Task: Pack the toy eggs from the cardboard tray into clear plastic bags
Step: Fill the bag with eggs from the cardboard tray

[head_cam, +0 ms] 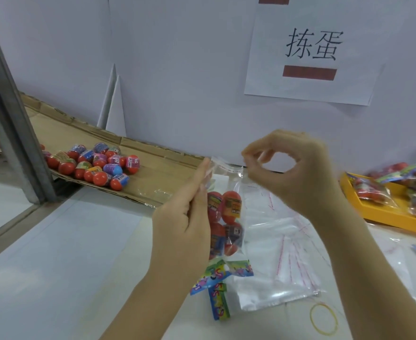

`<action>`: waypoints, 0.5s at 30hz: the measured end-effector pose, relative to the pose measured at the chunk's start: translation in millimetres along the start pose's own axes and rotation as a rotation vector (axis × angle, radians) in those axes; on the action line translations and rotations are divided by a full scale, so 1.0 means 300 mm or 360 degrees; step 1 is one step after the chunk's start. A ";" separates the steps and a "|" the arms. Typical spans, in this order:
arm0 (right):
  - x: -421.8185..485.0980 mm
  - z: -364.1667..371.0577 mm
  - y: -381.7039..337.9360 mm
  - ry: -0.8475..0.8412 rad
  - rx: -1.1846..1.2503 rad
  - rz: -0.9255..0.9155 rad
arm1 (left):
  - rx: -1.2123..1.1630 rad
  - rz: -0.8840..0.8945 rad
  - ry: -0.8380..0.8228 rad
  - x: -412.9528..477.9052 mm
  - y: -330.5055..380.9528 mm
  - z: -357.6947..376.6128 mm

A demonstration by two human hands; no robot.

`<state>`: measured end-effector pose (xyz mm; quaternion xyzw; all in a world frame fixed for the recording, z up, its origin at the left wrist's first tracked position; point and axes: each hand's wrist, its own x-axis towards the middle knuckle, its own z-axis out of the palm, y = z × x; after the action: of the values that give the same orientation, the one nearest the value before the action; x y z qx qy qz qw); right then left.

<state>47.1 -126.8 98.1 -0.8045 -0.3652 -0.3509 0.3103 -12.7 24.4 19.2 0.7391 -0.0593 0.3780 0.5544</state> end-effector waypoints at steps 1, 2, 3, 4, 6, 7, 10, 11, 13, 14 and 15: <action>0.001 0.009 -0.016 -0.0107 0.0042 -0.0001 | -0.0002 0.0000 -0.0008 0.000 -0.001 0.000; 0.002 0.021 -0.031 -0.0171 0.0040 -0.0007 | 0.0012 0.0012 -0.0014 -0.001 0.000 0.000; 0.003 0.035 -0.044 -0.0189 0.0006 -0.0022 | 0.0043 0.0032 -0.0015 -0.003 0.004 0.000; 0.004 0.047 -0.055 -0.0175 -0.0045 -0.0045 | 0.0081 0.0052 -0.0009 -0.003 0.010 -0.001; 0.004 0.061 -0.071 -0.0092 -0.0174 -0.0087 | 0.0136 0.0094 -0.0001 -0.005 0.016 -0.003; 0.004 0.063 -0.076 -0.0034 -0.0242 -0.0106 | 0.0166 0.0121 0.0000 -0.006 0.016 -0.004; 0.003 0.067 -0.082 0.0123 -0.0383 -0.0194 | 0.0274 0.0218 -0.0010 -0.005 0.017 -0.010; 0.002 0.071 -0.083 0.0166 -0.0431 -0.0236 | 0.0294 0.0244 -0.0021 -0.005 0.019 -0.012; 0.000 0.082 -0.084 0.0261 -0.0526 -0.0306 | 0.0303 0.0282 -0.0045 -0.003 0.025 -0.015; 0.000 0.088 -0.085 0.0306 -0.0565 -0.0324 | 0.0302 0.0296 -0.0054 -0.002 0.026 -0.015; 0.000 0.094 -0.087 0.0344 -0.0596 -0.0330 | 0.0307 0.0312 -0.0060 -0.001 0.026 -0.016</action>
<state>35.5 -91.4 88.6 -0.7640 -0.3391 -0.5266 0.1551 -19.3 25.4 25.5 0.7866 -0.1051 0.4202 0.4400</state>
